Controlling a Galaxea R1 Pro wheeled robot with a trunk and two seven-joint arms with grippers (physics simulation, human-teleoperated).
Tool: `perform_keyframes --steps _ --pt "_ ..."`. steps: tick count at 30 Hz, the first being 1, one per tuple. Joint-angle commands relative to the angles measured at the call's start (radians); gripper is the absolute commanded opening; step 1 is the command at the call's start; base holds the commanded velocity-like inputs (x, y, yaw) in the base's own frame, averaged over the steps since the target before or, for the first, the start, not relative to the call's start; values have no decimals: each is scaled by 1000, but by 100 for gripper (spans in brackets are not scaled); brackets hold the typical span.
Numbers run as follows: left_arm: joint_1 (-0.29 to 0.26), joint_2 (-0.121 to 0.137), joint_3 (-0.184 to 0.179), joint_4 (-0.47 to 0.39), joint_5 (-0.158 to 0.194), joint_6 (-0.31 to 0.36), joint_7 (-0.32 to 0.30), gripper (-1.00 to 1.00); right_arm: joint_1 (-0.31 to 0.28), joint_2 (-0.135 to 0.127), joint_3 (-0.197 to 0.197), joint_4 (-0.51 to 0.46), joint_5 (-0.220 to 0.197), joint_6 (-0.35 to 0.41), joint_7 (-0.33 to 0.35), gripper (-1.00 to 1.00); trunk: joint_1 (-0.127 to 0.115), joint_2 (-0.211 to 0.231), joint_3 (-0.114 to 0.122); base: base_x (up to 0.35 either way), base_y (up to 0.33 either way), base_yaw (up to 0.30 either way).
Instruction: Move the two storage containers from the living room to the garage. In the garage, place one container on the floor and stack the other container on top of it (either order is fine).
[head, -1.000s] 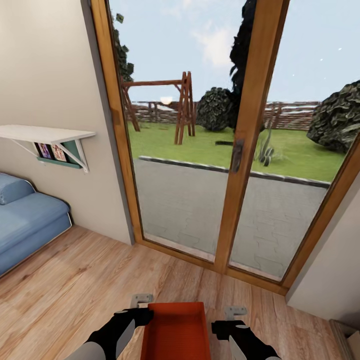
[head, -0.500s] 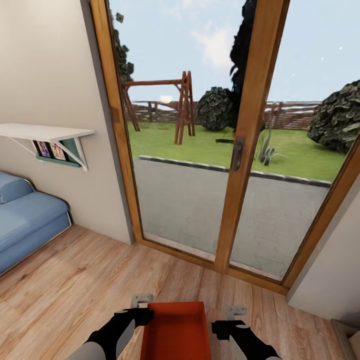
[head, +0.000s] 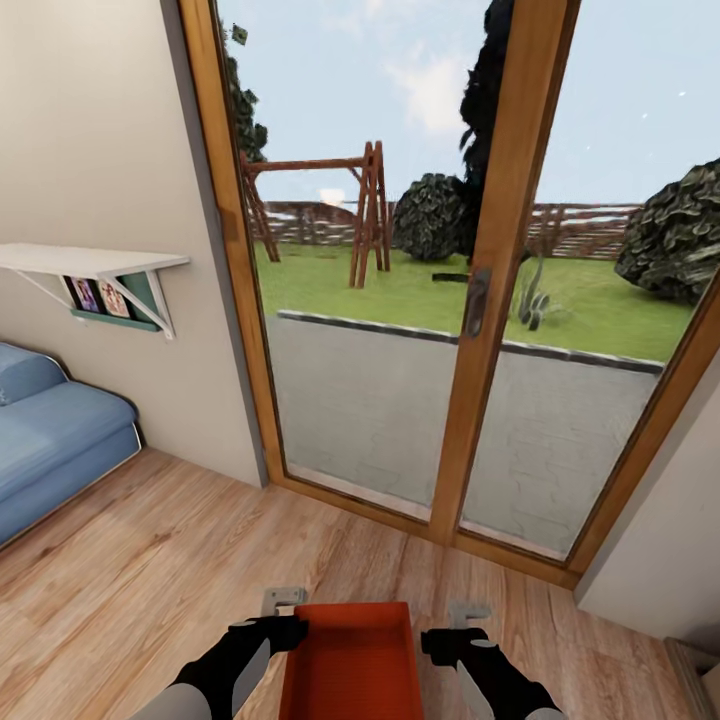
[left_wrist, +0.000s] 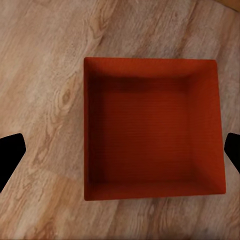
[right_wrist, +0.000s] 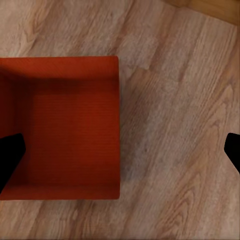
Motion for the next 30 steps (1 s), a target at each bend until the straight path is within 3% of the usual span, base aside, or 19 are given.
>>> perform_keyframes --steps 1,22,30 --pt "0 0 -1 -2 5 6 4 100 0 1 -6 -3 9 6 0 100 4 -8 -4 0 0 0" --pt "0 1 -1 -2 7 6 0 100 0 1 -7 -9 14 10 1 100 85 -155 -70 0 0 0" --pt "0 1 -3 4 8 6 5 100 0 4 -6 -9 16 10 -14 100 115 -211 -106 0 0 0"
